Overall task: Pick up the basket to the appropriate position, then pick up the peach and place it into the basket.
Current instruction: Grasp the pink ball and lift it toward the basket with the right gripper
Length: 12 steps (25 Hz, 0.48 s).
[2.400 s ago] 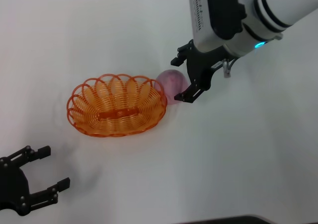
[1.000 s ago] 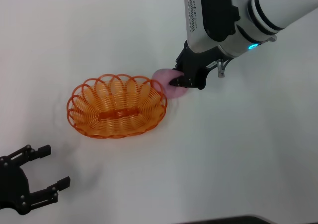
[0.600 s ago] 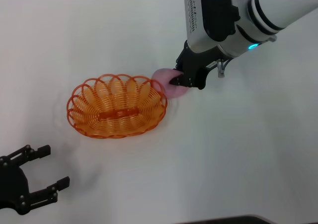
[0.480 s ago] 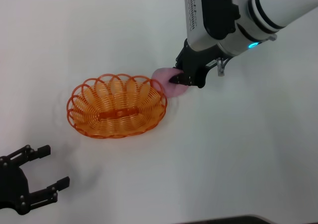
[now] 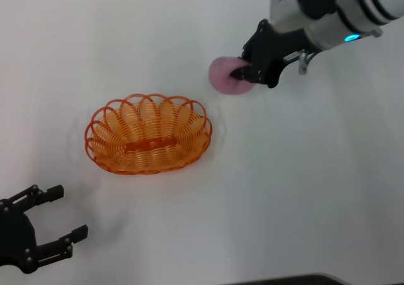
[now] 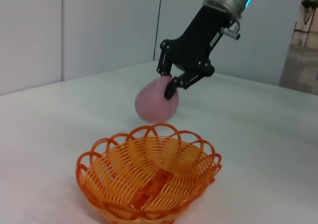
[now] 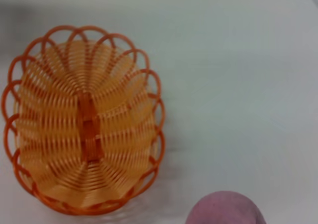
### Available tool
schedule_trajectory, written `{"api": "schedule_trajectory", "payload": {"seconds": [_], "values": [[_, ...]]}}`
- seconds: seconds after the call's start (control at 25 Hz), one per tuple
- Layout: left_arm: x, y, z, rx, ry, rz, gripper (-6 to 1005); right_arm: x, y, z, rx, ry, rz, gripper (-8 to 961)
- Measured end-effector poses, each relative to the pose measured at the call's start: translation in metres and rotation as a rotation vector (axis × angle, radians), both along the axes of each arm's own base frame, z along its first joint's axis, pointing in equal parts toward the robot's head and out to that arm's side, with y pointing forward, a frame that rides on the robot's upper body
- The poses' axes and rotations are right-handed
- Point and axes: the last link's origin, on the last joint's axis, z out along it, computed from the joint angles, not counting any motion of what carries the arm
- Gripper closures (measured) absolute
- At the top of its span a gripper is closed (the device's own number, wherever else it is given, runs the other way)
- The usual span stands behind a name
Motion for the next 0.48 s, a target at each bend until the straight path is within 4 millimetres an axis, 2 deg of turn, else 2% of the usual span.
{"api": "schedule_trajectory", "payload": {"seconds": [0.24, 0.48], "values": [[-0.001, 0.0, 0.001, 0.008, -0.003, 0.005, 169, 0.004, -0.004, 0.01, 0.012, 0.059, -0.038, 814], [-0.001, 0.0, 0.001, 0.009, -0.004, 0.006, 170, -0.015, -0.018, 0.02, -0.067, 0.203, -0.023, 814]]}}
